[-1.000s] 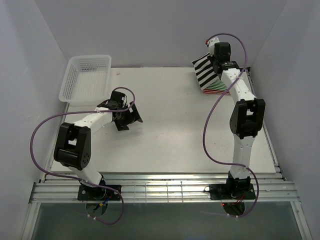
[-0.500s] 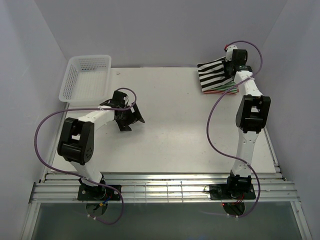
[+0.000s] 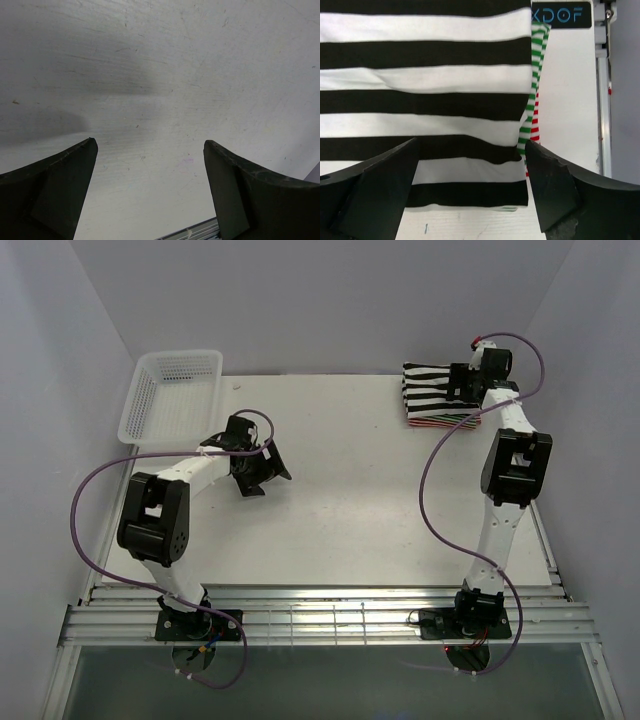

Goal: Fold and stack the tank tops
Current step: Neatly place the folded tank top to the corner

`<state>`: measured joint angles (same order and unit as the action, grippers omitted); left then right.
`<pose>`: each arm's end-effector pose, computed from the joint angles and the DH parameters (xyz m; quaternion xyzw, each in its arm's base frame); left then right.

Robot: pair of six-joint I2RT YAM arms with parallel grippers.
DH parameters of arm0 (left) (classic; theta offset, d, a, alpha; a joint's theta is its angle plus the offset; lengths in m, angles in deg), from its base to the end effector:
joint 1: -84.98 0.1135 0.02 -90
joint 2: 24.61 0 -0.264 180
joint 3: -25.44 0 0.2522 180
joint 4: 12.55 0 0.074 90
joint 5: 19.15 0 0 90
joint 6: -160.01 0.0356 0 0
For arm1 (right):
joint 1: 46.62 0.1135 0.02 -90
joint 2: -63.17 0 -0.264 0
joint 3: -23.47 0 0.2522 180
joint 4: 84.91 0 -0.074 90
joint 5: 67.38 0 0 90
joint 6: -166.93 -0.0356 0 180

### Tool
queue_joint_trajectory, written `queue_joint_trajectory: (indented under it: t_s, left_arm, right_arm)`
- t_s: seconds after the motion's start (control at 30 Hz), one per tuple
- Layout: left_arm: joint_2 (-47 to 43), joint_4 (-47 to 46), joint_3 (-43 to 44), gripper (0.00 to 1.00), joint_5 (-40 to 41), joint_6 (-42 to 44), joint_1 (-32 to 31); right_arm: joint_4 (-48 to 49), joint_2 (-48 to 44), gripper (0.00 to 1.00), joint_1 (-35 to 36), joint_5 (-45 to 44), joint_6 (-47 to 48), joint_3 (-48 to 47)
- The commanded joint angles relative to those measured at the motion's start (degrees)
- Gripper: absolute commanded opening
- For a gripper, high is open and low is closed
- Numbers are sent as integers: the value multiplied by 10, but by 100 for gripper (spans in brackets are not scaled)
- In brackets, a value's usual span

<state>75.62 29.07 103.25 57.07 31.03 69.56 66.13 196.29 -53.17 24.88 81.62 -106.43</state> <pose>0.3328 -0.1006 0.1795 -0.1711 0.9525 -0.2059 0.1449 0.5416 -0.0608 0.2337 0.0047 0.8752 -0.0302 0.4827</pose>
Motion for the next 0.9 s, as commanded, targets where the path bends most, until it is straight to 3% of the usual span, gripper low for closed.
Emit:
queue_joint_trajectory:
  t_s: [0.0, 0.3, 0.7, 0.87]
  left_arm:
    - [-10, 4, 22, 98, -8, 5, 4]
    - [-75, 16, 20, 98, 3, 17, 3]
    - [-316, 53, -66, 98, 89, 6, 5]
    - [-375, 79, -82, 98, 106, 0, 5]
  right_arm:
    - [24, -71, 90, 0, 13, -23, 29]
    - [22, -263, 90, 0, 11, -76, 171]
    - [55, -616, 90, 0, -20, -189, 598]
    - [83, -682, 90, 0, -20, -187, 661]
